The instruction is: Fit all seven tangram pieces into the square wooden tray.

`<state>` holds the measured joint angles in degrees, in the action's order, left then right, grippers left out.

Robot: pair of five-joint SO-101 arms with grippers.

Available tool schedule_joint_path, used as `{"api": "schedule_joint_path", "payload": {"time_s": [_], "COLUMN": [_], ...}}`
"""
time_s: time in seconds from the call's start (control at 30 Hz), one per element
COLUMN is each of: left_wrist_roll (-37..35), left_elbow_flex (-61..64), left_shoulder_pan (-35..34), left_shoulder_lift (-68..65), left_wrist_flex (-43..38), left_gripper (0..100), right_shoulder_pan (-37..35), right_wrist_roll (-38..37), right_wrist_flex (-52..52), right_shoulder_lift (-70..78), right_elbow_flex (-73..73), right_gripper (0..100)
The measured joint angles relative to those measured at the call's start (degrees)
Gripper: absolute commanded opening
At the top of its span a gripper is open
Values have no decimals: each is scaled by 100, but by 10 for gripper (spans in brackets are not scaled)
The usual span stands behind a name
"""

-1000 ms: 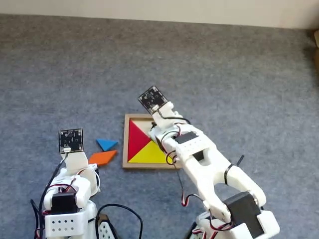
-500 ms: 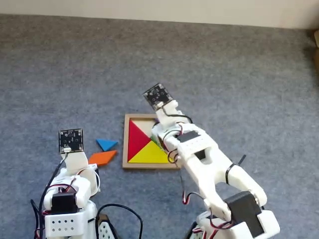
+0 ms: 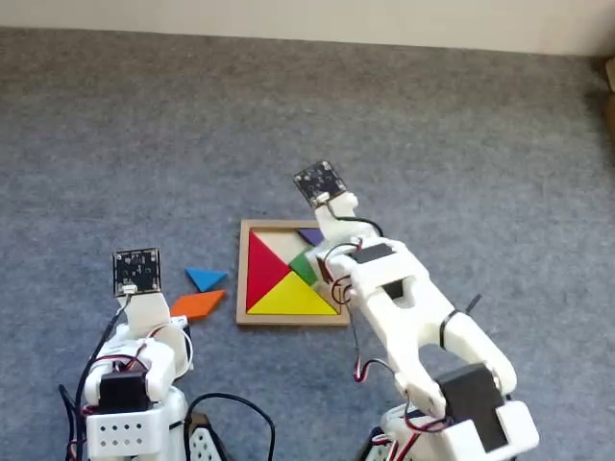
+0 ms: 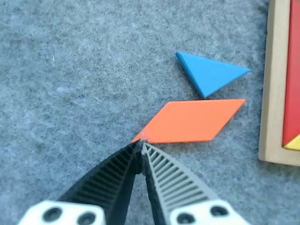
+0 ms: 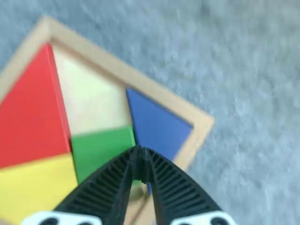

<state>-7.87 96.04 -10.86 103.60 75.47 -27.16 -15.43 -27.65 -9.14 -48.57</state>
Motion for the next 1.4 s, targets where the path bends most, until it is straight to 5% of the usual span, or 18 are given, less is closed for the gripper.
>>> {"api": "schedule_joint_path", "payload": {"time_s": [0.37,1.1,1.4], "left_wrist_roll": [0,0,0], "left_elbow_flex": [0,0,0], "left_shoulder_pan": [0,0,0], "left_shoulder_lift": [0,0,0], "left_wrist_flex": [0,0,0], "left_gripper": [7,7,7], "right_shoulder_pan": [-343,-642,-404], "right_wrist_roll": [0,9,9], "right_wrist_flex": [-211,695,-1407], "right_shoulder_lift": [-1327,-457,-167], "right_elbow_flex": [-193,-1064,44], "right_gripper": [5,5,5]}}
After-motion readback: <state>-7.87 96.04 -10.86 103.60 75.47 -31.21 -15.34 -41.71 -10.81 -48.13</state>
